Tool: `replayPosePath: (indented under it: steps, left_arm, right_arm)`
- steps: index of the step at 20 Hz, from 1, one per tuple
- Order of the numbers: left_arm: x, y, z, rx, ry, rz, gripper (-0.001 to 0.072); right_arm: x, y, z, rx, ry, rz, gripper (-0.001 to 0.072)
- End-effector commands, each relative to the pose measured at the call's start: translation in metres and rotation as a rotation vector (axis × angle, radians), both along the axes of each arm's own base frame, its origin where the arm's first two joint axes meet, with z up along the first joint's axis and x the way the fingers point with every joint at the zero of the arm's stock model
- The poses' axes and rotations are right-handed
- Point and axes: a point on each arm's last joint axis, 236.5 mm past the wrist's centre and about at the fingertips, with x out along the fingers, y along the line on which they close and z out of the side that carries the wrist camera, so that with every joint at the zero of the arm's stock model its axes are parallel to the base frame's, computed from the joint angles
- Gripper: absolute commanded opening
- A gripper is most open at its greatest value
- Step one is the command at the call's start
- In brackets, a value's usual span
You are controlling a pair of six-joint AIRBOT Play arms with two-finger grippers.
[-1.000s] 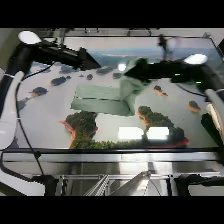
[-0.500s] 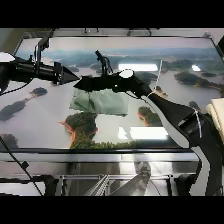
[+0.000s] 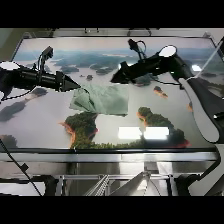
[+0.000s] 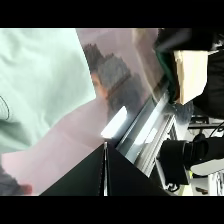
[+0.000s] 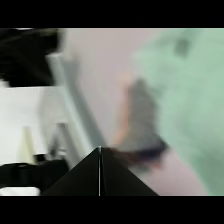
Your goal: Fold the shirts.
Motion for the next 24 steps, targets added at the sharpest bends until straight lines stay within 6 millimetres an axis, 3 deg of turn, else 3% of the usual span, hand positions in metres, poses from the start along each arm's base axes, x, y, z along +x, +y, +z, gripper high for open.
replayPosePath:
  steps: [1, 2, 3, 8, 14, 16, 17, 18, 21, 24]
  left_arm:
    - [-0.001, -0.006, 0.012, -0.059, -0.018, -0.012, 0.0012]
    - [0.0, -0.007, 0.016, -0.073, -0.028, -0.011, 0.0012]
    - [0.001, -0.009, 0.019, -0.09, -0.033, -0.008, 0.0012]
    - [0.0, -0.01, 0.019, -0.09, -0.032, -0.011, 0.0012]
    - [-0.002, -0.01, 0.02, -0.092, -0.036, -0.022, 0.0012]
    - [-0.002, -0.01, 0.02, -0.091, -0.036, -0.022, 0.0012]
    - [-0.002, -0.01, 0.02, -0.092, -0.035, -0.023, 0.0012]
    - [-0.003, -0.01, 0.02, -0.093, -0.034, -0.027, 0.0012]
    - [-0.007, -0.011, 0.021, -0.099, -0.026, -0.044, 0.0012]
    - [-0.014, -0.012, 0.023, -0.107, -0.016, -0.068, 0.0012]
  right_arm:
    - [-0.006, -0.082, -0.066, -0.35, 0.16, -0.133, 0.0134]
    - [-0.008, -0.089, -0.082, -0.385, 0.209, -0.162, 0.0496]
    - [-0.007, -0.091, -0.094, -0.4, 0.242, -0.182, 0.0698]
    - [0.009, -0.086, -0.15, -0.391, 0.301, -0.236, 0.0698]
    - [0.001, -0.016, -0.16, -0.096, 0.402, -0.165, 0.0694]
    - [0.002, 0.009, -0.151, 0.02, 0.402, -0.15, 0.0641]
    - [0.008, 0.018, -0.137, 0.105, 0.389, -0.149, 0.0386]
    - [0.015, 0.025, -0.118, 0.201, 0.366, -0.151, 0.0008]
    - [0.022, 0.018, -0.059, 0.359, 0.297, -0.102, 0.002]
    - [0.027, -0.024, 0.02, 0.4, 0.186, -0.1, 0.002]
